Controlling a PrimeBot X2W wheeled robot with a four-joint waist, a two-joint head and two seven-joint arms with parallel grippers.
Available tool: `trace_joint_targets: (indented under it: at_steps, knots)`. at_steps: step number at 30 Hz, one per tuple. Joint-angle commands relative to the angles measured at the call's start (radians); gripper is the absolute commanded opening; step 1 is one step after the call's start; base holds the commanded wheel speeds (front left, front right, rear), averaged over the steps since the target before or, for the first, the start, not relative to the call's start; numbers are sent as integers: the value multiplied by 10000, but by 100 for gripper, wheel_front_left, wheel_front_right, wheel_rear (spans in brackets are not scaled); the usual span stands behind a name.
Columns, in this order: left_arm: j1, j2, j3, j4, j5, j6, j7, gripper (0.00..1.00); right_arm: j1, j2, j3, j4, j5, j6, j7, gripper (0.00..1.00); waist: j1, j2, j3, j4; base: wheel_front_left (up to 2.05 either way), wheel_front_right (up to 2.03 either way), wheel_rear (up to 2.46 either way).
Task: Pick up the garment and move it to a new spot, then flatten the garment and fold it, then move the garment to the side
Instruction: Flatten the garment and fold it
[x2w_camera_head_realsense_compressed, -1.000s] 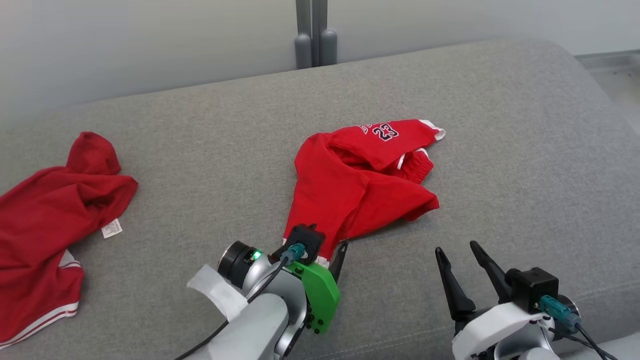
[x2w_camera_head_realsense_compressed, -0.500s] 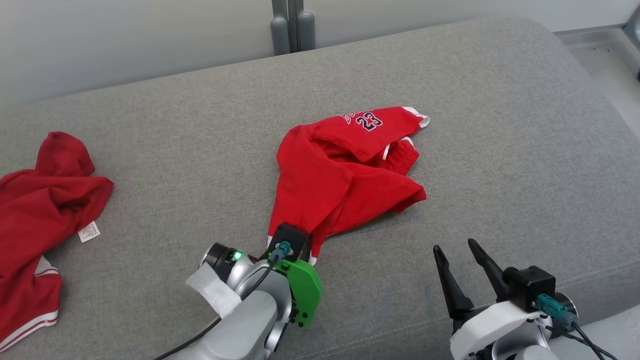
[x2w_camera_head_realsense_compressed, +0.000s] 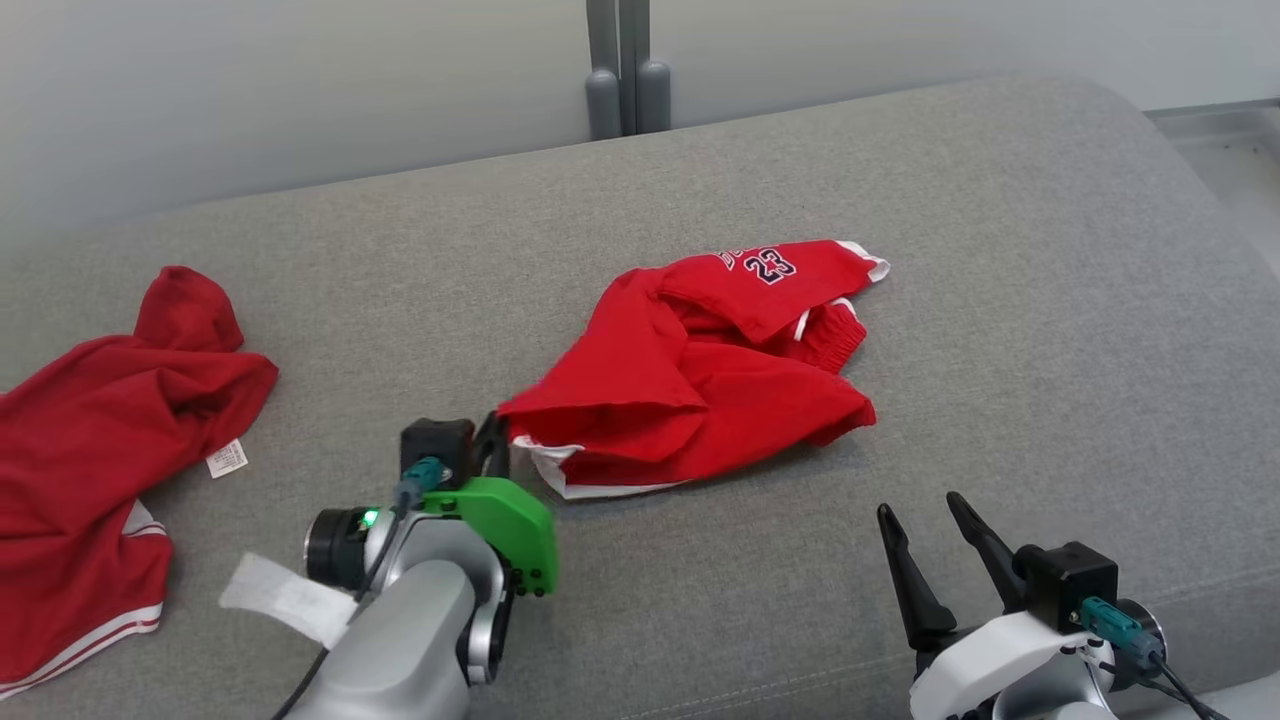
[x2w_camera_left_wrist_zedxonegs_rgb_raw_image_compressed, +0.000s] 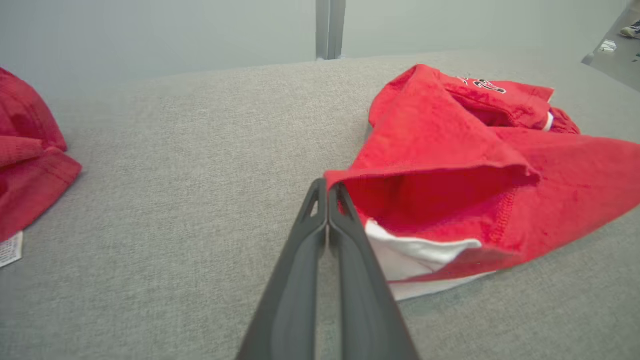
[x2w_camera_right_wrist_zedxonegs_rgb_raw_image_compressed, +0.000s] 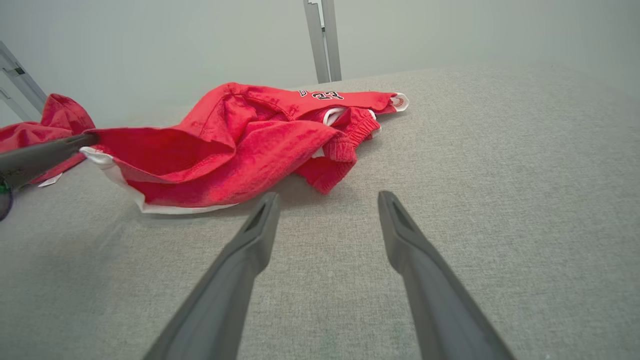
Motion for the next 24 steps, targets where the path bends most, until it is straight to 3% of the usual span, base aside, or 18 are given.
trace_joint_targets:
  at_steps: [1,6,15,16,17,24]
  knots:
    - [202,245,233,-68,-109,49,-79,0,145,-14,-35,-28,-15,-3,43,100,0,-1,-170,224,0,0,0]
    - [570,556,953,-157,-722,108,-120,0,191,-15,-33,-82,-2,-3,96,100,0,-1,-319,479,0,0,0]
    - [1076,615,2046,56,-1964,78,213,0,206,-15,-47,-176,-70,-3,182,100,0,-1,-397,651,0,0,0]
    - [1079,610,2137,68,-2081,61,185,40,195,-17,-43,-185,-76,-3,198,100,0,-1,-398,655,0,0,0]
    - [1076,638,2178,98,-2094,83,149,100,183,-15,-33,-193,-78,-3,212,100,0,-1,-396,655,0,0,0]
    - [1082,927,2365,-73,-1711,198,-88,100,227,-15,-68,-236,-80,-3,236,100,0,-1,-390,648,0,0,0]
